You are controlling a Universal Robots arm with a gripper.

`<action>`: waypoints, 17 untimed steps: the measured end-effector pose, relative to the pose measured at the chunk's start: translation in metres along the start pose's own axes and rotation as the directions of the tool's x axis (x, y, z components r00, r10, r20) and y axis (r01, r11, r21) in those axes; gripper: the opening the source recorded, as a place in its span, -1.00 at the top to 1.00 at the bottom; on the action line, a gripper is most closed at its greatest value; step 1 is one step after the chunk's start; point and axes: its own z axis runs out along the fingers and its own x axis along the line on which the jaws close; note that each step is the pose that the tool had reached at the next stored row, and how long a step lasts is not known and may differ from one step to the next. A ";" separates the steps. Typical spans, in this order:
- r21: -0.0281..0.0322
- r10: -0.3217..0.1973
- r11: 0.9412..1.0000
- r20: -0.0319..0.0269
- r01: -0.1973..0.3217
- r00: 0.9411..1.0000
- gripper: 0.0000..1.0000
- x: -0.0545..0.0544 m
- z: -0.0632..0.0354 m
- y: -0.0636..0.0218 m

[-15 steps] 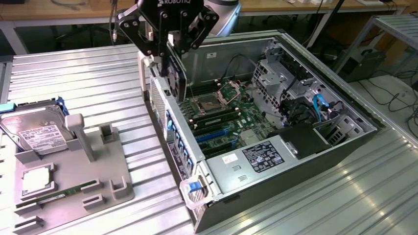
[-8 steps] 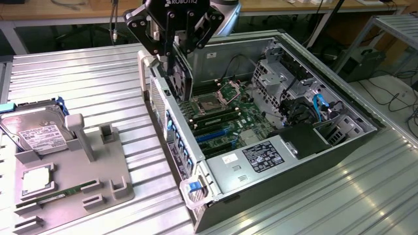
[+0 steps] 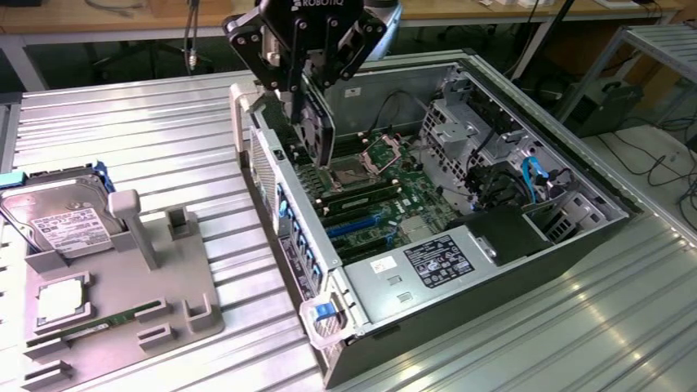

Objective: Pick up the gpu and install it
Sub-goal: 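Pick up the gpu and move the gpu toward the slot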

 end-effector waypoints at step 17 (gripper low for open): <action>0.000 -0.001 1.000 0.000 0.001 1.000 0.45 -0.034 0.0006 -0.0005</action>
